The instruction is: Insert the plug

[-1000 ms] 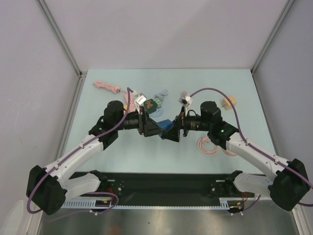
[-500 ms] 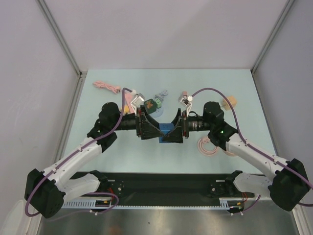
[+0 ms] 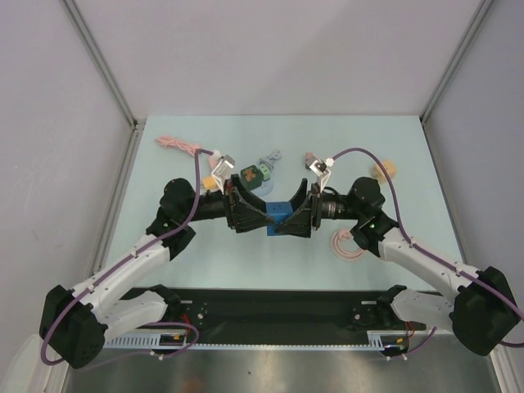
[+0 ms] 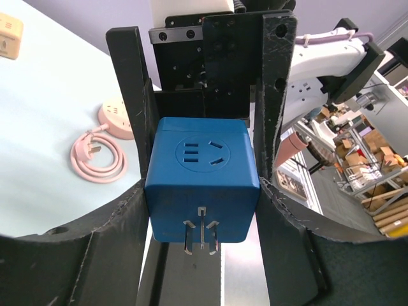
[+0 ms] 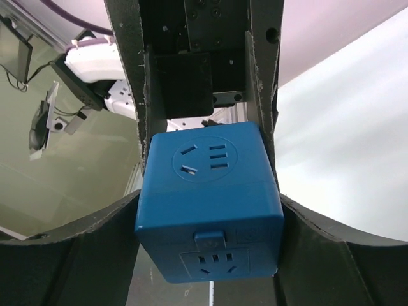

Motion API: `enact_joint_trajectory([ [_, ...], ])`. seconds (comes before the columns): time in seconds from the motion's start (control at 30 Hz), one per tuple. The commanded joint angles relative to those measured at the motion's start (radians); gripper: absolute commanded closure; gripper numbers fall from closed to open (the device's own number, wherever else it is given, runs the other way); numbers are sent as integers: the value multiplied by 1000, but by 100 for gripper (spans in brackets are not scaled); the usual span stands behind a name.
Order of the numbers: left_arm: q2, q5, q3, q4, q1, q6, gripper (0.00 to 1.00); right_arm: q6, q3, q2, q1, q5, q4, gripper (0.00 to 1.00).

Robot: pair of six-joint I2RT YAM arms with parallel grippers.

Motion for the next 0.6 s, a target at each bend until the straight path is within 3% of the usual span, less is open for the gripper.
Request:
enact_joint_trajectory([
  [0.0,-10,-58,-14,145,-4,-41,100,64,-1,-22,2,-16,128,21],
  [0.1,1,-58,-25,182,-3,-68,100,81,-3,-10,2,-20,165,36],
  [0.13,2,-64,-29,191,-3,-74,100,87,-7,-8,-1,-27,177,60],
  [0.2,7,-96,-26,171,-3,-77,98,99,-15,-13,-7,-21,199,88],
  [0.23,12,-115,1,80,-3,-62,89,101,-18,-16,-20,-17,200,100],
  [0.27,16,-138,19,23,-3,-19,60,99,-20,-24,-27,-17,197,100],
  [0.37,24,-211,67,-115,-1,50,30,60,-10,-47,-74,19,80,100],
  [0.47,21,-288,119,-232,5,104,20,-68,39,-91,-135,120,-248,100],
  [0.5,27,-309,139,-282,9,122,20,-123,52,-106,-151,156,-413,100],
  [0.57,53,-395,194,-422,9,190,22,-145,74,-142,-212,267,-545,100],
])
